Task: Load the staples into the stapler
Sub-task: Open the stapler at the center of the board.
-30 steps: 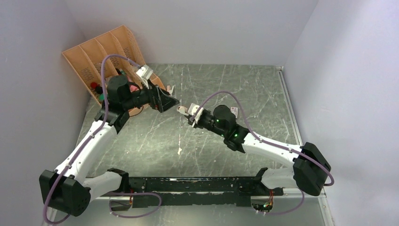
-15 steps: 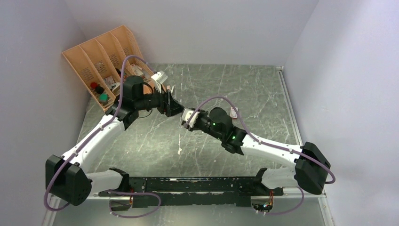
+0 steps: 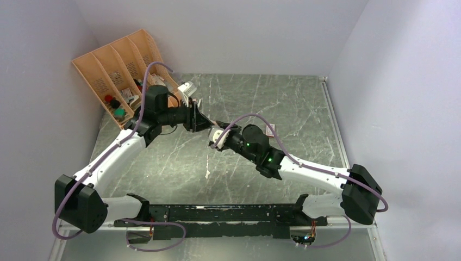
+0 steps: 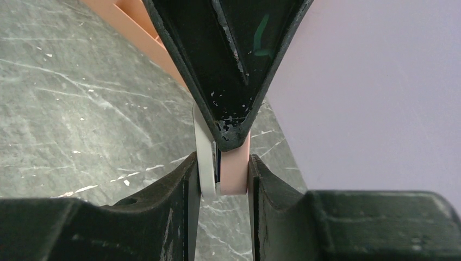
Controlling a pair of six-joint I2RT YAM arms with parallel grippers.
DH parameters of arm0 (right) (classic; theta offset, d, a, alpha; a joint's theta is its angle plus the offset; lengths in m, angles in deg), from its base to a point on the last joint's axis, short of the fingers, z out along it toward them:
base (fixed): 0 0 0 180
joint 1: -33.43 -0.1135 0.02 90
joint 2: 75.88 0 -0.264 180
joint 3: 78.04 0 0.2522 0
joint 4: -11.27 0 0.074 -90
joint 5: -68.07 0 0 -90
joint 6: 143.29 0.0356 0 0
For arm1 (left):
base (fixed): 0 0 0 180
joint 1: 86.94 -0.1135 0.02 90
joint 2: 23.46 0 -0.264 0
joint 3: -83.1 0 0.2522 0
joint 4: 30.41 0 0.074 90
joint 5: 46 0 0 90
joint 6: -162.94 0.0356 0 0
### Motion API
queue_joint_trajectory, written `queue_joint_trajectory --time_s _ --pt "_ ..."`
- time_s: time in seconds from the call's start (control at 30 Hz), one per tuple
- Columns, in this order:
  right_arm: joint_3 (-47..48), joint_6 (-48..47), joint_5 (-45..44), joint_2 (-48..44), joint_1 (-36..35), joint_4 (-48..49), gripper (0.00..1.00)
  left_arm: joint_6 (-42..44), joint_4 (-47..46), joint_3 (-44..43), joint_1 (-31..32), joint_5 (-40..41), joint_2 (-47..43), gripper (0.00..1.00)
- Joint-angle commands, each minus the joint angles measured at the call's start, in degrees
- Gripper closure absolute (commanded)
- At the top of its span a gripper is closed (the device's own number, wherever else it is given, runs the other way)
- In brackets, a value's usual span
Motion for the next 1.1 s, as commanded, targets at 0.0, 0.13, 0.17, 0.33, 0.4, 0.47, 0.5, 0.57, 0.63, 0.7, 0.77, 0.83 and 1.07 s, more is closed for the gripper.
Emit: queue_joint_trajectory --time_s 0.0,0.13,0.17,0.33,0.4,0.47,0.5,0.57,0.63,0.7,0.77,0.83,1.07 --pt "-0.33 -1.38 -1.22 -1.07 -0.36 3.29 0.92 0.88 0.4 -1.9 0.54 -3.22 0.59 0.65" --pt "-0.56 0.38 -1.13 -1.42 -0.36 4.08 0.69 1.56 0.38 -2.03 0.54 -3.36 0.75 0.93" --pt "-0.71 1.54 -1.17 -1.72 -0.39 4.87 0.63 1.75 0.03 -1.89 0.54 -3.36 0.52 0.93" --pt "-2.16 10.15 -0.35 -5.3 -0.38 8.41 0.24 2.0 -4.38 -0.36 0.53 -2.82 -2.19 0.93" --pt "-2.83 14.69 0.28 -7.7 -0.34 9.26 0.17 2.31 -6.72 0.44 0.54 -2.94 -4.05 0.93" --pt "-4.2 19.04 0.19 -10.48 -0.35 11.34 0.15 2.39 -10.2 2.1 0.54 -3.01 -6.41 0.93" --pt "-5.2 21.5 -0.26 -12.16 -0.35 12.94 0.14 2.34 -12.01 2.88 0.54 -3.16 -7.62 0.93" --pt "-7.01 27.69 -2.15 -15.34 -0.3 15.77 0.12 2.6 -15.32 4.14 0.54 -4.59 -10.3 0.93" --pt "-8.58 34.14 -1.96 -18.16 -0.25 17.78 0.12 2.52 -20.28 5.92 0.54 -7.1 -12.97 0.93" --pt "-8.66 41.91 0.34 -19.83 -0.21 18.42 0.12 0.21 -27.58 7.95 0.54 -10.06 -15.57 0.93" --pt "-8.35 47.84 5.02 -19.99 -0.1 19.87 0.14 -1.98 -35.32 9.04 0.54 -13.25 -17.0 0.93" --pt "-7.97 52.22 9.11 -19.75 -0.09 22.04 0.15 -3.21 -40.21 9.52 0.54 -16.56 -17.97 0.93" --pt "-4.76 52.95 22.49 -16.45 -0.11 24.59 0.18 -7.73 -49.01 10.54 0.54 -19.71 -19.55 0.93"
